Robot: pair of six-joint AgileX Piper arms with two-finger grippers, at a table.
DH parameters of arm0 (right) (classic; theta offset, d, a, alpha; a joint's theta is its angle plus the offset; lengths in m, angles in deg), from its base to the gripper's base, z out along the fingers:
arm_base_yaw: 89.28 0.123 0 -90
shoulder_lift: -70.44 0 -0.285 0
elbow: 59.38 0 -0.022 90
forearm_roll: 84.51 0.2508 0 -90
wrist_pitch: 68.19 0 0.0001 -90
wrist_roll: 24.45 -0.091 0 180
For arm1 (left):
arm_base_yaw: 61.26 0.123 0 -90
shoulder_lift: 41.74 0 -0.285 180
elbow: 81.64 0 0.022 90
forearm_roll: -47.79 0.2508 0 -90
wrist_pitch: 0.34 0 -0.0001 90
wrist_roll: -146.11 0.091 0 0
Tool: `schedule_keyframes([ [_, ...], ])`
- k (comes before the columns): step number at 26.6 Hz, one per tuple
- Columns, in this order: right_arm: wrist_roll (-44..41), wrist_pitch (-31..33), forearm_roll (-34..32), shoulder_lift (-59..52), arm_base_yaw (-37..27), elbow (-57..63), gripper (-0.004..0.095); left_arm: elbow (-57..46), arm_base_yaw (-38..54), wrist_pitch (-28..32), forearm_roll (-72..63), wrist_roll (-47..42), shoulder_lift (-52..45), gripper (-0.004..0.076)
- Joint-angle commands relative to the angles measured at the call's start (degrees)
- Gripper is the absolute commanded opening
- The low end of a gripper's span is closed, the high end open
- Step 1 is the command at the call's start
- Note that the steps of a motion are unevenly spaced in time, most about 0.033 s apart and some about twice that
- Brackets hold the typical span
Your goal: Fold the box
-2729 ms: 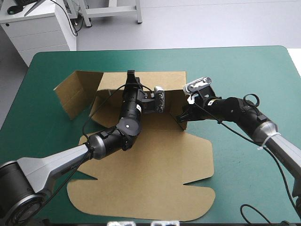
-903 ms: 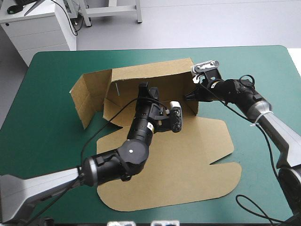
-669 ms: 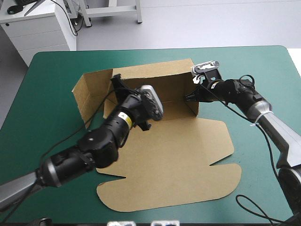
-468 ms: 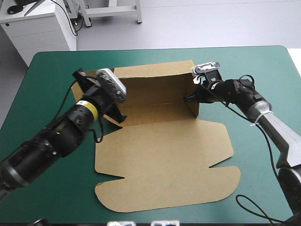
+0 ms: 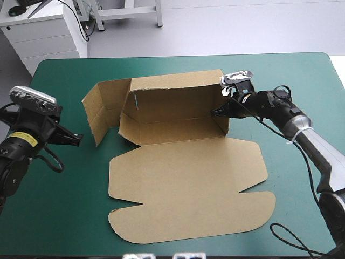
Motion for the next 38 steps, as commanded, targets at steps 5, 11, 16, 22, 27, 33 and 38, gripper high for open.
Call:
schedule_keyframes([
  [5,-0.19,-1.15,-1.04,-2.36,-0.35,-1.82,-0.0018,-6.45,15.85,2.52,-17.07,13.27,-1.98,0.0002],
  [11,-0.3,0.56,-1.96,-2.36,-0.35,-1.82,-0.0018,-8.85,29.67,2.58,-38.25,24.42,-1.03,0.0017],
  [16,-0.65,1.08,-2.38,-2.36,-0.35,-1.82,-0.0017,-8.85,32.38,1.15,-43.78,28.58,0.99,0.0017],
  [22,-5.68,11.02,-6.57,-2.36,-0.35,-6.46,-0.0017,-8.85,32.38,1.7,-44.47,28.58,3.55,0.0016],
  [27,-7.79,20.74,-8.34,-2.36,-0.35,-14.42,-0.0017,-8.85,32.38,2.91,-45.8,28.58,4.06,0.0016],
  [33,-8.03,38.73,-8.14,-2.36,-0.35,-21.26,-0.0018,-8.85,32.38,4.38,-47.61,28.58,4.06,0.0015],
  [38,-9.06,38.73,-1.68,-2.55,-0.12,-18.98,-0.0017,-8.85,32.38,4.35,-49.56,28.58,4.06,0.0015],
])
